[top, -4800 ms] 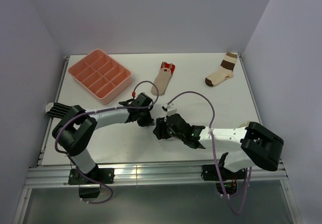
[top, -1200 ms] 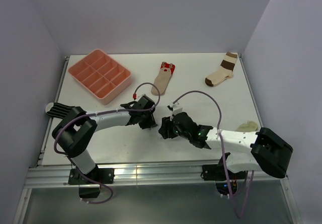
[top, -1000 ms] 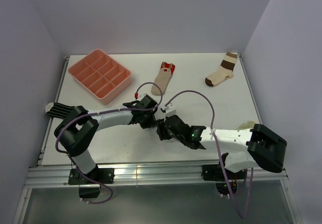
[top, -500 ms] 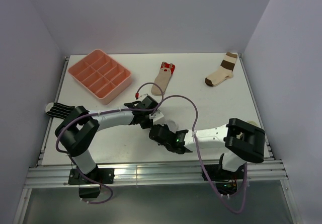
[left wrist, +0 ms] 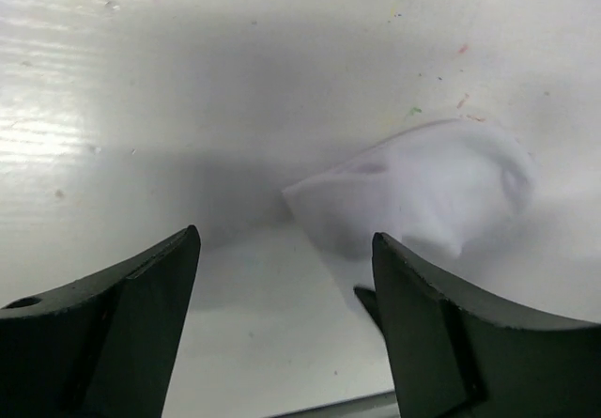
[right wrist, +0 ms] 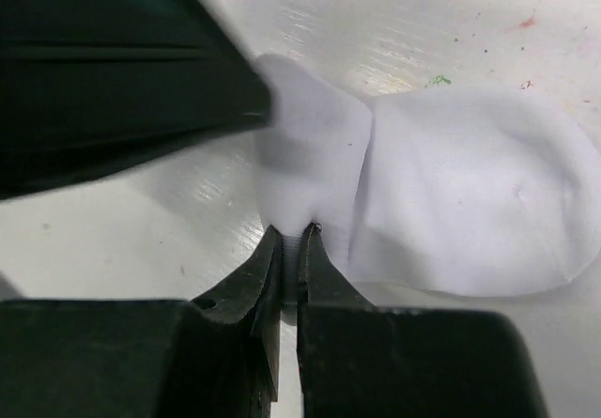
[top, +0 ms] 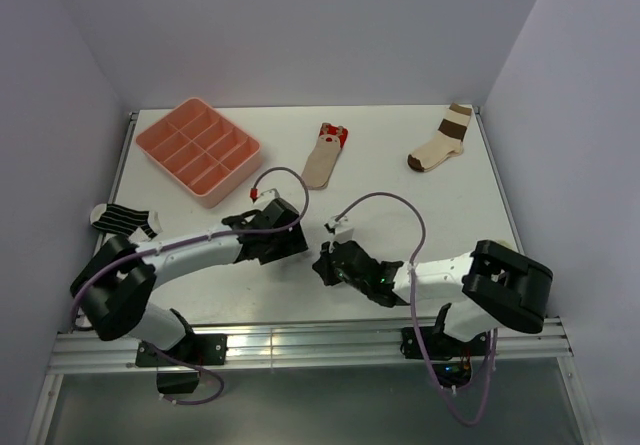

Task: Roll the socks
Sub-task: Roll the sock at the center of the board.

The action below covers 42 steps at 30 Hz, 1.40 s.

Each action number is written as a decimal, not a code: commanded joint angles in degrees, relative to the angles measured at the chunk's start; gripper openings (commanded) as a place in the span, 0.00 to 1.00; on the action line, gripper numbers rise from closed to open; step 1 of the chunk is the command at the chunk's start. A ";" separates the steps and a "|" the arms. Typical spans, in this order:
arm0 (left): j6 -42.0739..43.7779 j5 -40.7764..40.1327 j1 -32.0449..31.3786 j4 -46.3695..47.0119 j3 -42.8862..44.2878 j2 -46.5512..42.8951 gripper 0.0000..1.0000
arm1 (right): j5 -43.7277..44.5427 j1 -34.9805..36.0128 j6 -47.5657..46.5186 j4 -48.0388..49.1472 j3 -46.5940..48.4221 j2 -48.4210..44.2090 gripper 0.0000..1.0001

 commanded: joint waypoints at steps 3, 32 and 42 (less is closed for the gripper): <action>-2.97 -3.32 -0.09 4.41 -5.85 -10.76 0.81 | -23.91 -8.25 4.61 6.39 -8.17 0.62 0.00; -6.75 3.45 0.00 25.08 -16.32 -4.63 0.71 | -55.92 -29.80 14.37 27.76 -9.14 24.88 0.00; -6.84 3.27 0.00 16.65 -11.40 2.75 0.42 | -53.38 -29.89 11.21 23.03 -8.88 20.94 0.06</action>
